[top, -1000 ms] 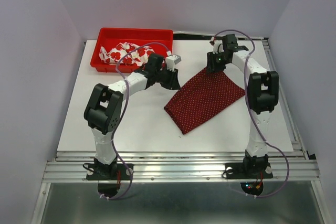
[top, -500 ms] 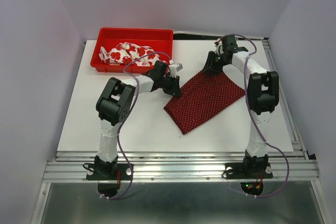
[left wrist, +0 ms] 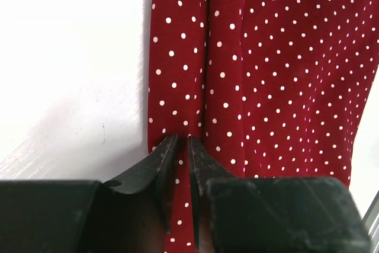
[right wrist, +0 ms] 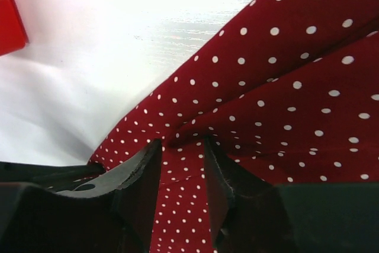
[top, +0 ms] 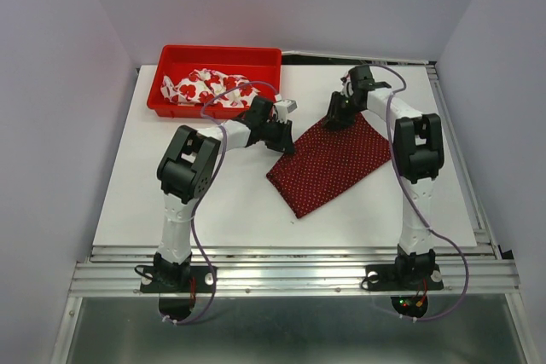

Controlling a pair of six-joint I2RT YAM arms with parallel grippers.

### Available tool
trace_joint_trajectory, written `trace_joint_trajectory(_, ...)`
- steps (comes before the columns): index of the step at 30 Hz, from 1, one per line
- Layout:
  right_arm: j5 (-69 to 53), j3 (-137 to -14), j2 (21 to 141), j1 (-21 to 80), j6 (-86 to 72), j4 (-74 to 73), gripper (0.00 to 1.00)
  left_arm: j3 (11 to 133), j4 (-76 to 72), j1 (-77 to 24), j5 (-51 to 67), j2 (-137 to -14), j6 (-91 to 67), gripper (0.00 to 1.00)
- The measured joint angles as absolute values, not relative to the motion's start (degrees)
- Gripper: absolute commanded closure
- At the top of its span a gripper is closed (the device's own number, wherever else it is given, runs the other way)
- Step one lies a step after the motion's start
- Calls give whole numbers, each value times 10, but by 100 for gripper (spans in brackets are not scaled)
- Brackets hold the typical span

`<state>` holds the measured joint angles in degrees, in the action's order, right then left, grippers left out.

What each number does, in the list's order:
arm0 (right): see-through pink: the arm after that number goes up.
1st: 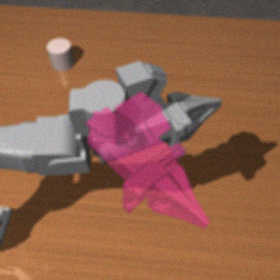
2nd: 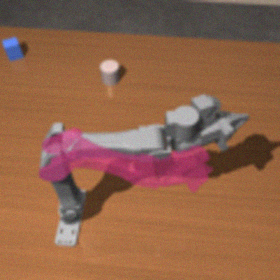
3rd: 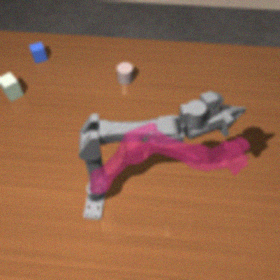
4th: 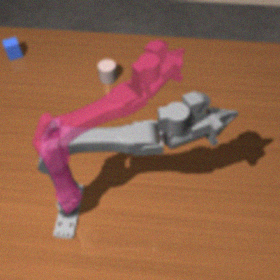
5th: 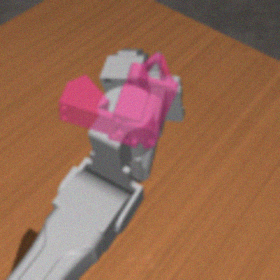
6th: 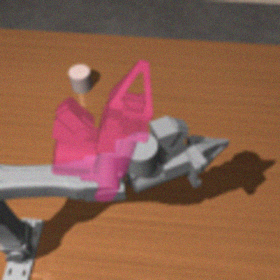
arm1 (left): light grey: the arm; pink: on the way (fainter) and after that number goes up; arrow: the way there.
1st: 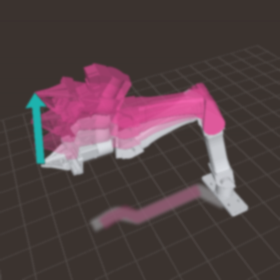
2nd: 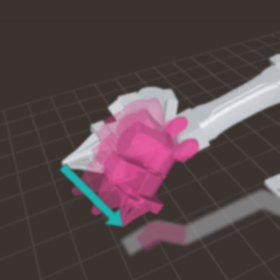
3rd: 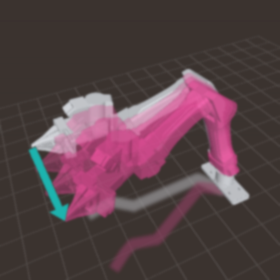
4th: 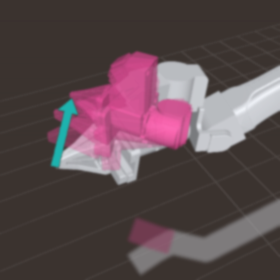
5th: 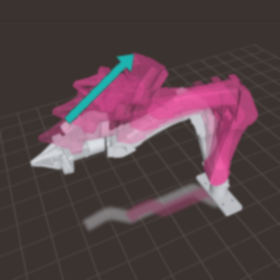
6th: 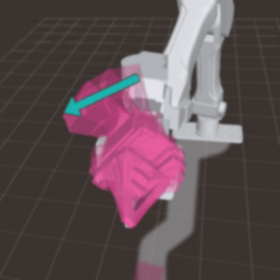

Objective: Fold and stack the skirts
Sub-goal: Fold the skirt

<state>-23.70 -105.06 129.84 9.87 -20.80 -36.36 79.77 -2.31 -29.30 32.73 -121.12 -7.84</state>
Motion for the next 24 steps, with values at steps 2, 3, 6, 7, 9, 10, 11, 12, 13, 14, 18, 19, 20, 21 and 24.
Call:
trace_joint_trajectory(2, -234, -1051, 1302, 101, -209, -364, 77, 798, -23, -293, 327, -1211, -78, 75)
trace_joint_trajectory(3, -234, -1052, 1305, 102, -208, -364, 81, 798, -23, -293, 327, -1211, -78, 75)
trace_joint_trajectory(6, -237, -1053, 1310, 102, -208, -364, 91, 800, -21, -293, 325, -1211, -78, 75)
trace_joint_trajectory(7, -239, -1053, 1311, 102, -208, -366, 96, 801, -21, -293, 325, -1211, -78, 75)
trace_joint_trajectory(9, -241, -1053, 1311, 102, -208, -366, 99, 807, -19, -293, 325, -1214, -78, 75)
trace_joint_trajectory(10, -243, -1053, 1311, 102, -209, -366, 99, 809, -19, -293, 325, -1216, -78, 75)
trace_joint_trajectory(11, -243, -1053, 1311, 102, -209, -366, 99, 812, -19, -293, 325, -1219, -78, 75)
trace_joint_trajectory(12, -243, -1053, 1311, 102, -209, -366, 99, 815, -19, -293, 325, -1223, -78, 76)
trace_joint_trajectory(13, -243, -1053, 1311, 102, -209, -366, 99, 815, -19, -293, 325, -1225, -78, 76)
trace_joint_trajectory(14, -243, -1053, 1311, 102, -209, -366, 99, 815, -19, -293, 326, -1227, -79, 76)
trace_joint_trajectory(18, -244, -1053, 1311, 102, -212, -365, 99, 818, -19, -293, 326, -1228, -79, 76)
trace_joint_trajectory(19, -245, -1053, 1311, 102, -214, -364, 99, 818, -19, -293, 326, -1228, -79, 76)
trace_joint_trajectory(20, -245, -1053, 1311, 102, -215, -364, 99, 818, -19, -293, 326, -1228, -79, 76)
trace_joint_trajectory(21, -246, -1053, 1310, 102, -218, -362, 99, 818, -19, -293, 326, -1228, -79, 76)
trace_joint_trajectory(24, -249, -1053, 1305, 102, -227, -354, 99, 818, -19, -293, 326, -1228, -79, 76)
